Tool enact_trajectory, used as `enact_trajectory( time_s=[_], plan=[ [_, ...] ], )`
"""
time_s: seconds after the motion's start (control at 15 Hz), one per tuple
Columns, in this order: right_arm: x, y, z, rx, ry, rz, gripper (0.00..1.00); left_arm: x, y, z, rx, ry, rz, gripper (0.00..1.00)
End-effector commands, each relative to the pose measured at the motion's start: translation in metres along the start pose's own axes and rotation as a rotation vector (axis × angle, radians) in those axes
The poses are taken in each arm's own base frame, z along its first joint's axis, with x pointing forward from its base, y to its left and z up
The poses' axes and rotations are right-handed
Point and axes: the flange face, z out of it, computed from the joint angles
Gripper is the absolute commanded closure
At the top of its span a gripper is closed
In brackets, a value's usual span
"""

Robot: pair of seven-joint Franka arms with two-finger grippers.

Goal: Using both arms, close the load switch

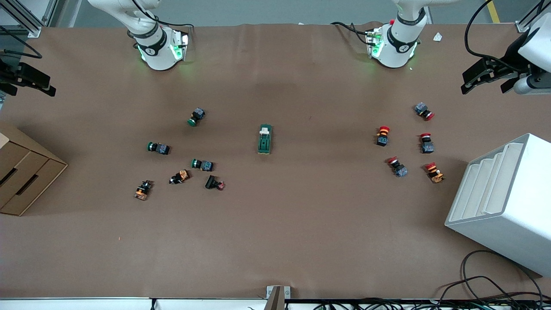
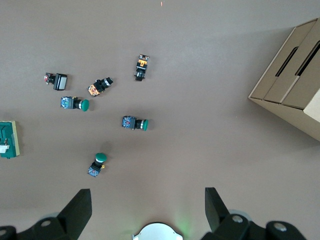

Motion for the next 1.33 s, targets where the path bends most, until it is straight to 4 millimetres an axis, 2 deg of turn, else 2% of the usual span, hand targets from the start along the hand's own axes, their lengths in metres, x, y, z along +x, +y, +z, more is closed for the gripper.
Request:
enact_trajectory(
  time_s=[0.0, 0.2, 0.27, 0.33, 0.47, 0.67, 0.73, 0.93, 1.13, 1.27],
  plan=[
    [-0.008, 0.001, 0.001, -0.010, 0.009, -0.007, 0.00, 0.002, 0.001, -0.005, 0.013, -0.002, 0.007, 0.00],
    [-0.008, 0.000, 0.001, -0.010, 0.009, -0.009, 0.00, 0.004, 0.009, -0.008, 0.038, 0.009, 0.031, 0.00],
    [-0.008, 0.000, 0.001, -0.010, 0.010, -0.009, 0.00, 0.008, 0.012, -0.002, 0.043, -0.003, 0.038, 0.00],
    [-0.007, 0.001, 0.001, -0.010, 0.010, -0.007, 0.00, 0.009, 0.032, 0.003, 0.045, -0.012, 0.064, 0.00],
    [-0.007, 0.000, 0.001, -0.011, 0.013, -0.009, 0.00, 0.003, 0.086, 0.015, 0.063, -0.019, 0.117, 0.00],
    [-0.007, 0.000, 0.001, -0.007, 0.012, -0.008, 0.00, -0.010, 0.183, 0.044, 0.082, -0.002, 0.064, 0.00],
    [-0.007, 0.000, 0.001, -0.006, 0.012, -0.008, 0.00, -0.017, 0.220, 0.060, 0.088, 0.011, 0.054, 0.00],
    [-0.007, 0.001, 0.001, -0.006, 0.011, -0.007, 0.00, -0.034, 0.306, 0.104, 0.027, 0.015, -0.018, 0.00],
    [-0.007, 0.000, 0.001, -0.004, 0.011, -0.008, 0.00, -0.062, 0.387, 0.159, -0.016, 0.053, -0.124, 0.00],
    [-0.007, 0.000, 0.001, -0.003, 0.012, -0.007, 0.00, -0.082, 0.429, 0.200, 0.025, 0.104, -0.129, 0.00]
  ],
)
